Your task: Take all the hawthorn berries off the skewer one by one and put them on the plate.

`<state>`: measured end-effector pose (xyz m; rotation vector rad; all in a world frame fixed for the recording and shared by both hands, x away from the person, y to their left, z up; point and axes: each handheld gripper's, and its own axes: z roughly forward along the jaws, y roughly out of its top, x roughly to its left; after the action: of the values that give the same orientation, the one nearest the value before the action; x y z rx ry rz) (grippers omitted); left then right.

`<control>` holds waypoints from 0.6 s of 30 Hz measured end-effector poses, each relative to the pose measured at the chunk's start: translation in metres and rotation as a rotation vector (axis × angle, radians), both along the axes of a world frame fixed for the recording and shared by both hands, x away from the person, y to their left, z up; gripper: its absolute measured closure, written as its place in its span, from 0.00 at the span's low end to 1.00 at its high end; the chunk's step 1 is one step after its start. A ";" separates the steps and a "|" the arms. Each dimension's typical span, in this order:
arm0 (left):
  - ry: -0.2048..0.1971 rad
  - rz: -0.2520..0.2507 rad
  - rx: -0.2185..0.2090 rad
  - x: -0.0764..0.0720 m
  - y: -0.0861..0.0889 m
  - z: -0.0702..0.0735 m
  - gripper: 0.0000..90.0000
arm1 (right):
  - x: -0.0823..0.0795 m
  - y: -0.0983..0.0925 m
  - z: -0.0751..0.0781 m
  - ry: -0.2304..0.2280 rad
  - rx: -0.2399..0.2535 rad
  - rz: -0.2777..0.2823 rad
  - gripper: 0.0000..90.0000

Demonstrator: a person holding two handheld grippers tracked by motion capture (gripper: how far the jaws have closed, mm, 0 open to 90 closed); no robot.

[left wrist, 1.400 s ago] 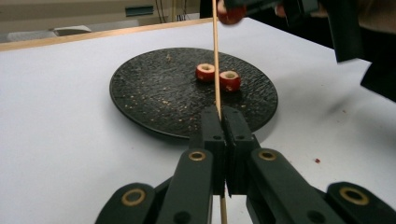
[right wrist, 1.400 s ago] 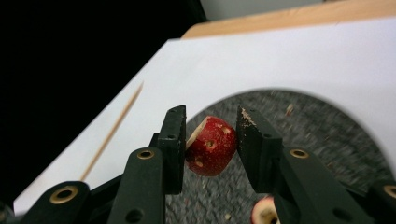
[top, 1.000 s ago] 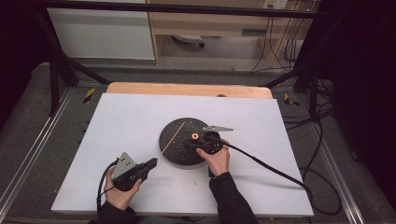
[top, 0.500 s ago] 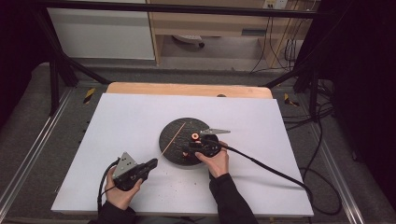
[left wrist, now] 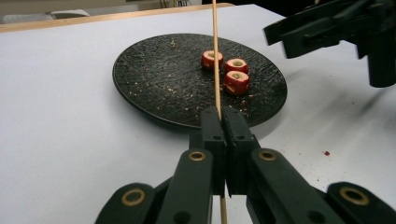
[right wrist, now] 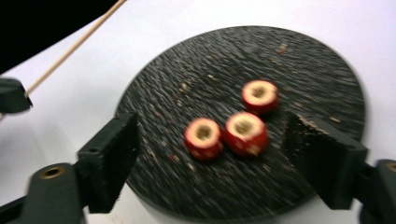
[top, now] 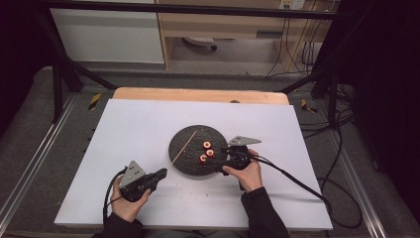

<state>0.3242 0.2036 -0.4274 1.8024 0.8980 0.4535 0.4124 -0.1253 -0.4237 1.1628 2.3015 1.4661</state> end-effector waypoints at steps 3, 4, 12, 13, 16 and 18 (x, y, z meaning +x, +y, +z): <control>0.007 0.003 0.002 0.002 0.001 0.001 0.98 | -0.005 -0.017 -0.002 -0.012 -0.021 0.007 0.11; 0.010 0.003 0.004 0.002 0.001 0.002 0.98 | -0.007 -0.023 -0.004 -0.020 -0.028 0.007 0.09; 0.037 -0.009 0.018 0.007 0.000 0.010 0.98 | -0.023 -0.066 -0.017 -0.057 -0.058 -0.034 0.04; 0.035 -0.011 0.021 0.007 -0.001 0.011 0.98 | -0.024 -0.071 -0.018 -0.057 -0.057 -0.033 0.04; 0.033 -0.012 0.034 0.010 -0.005 0.015 0.98 | -0.029 -0.085 -0.022 -0.052 -0.067 -0.043 0.03; 0.036 -0.011 0.043 0.014 -0.007 0.019 0.98 | -0.032 -0.091 -0.023 -0.051 -0.067 -0.052 0.03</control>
<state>0.3379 0.1961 -0.4085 1.8591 0.9091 0.4377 0.3802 -0.2165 -0.4468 1.1449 2.2508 1.3733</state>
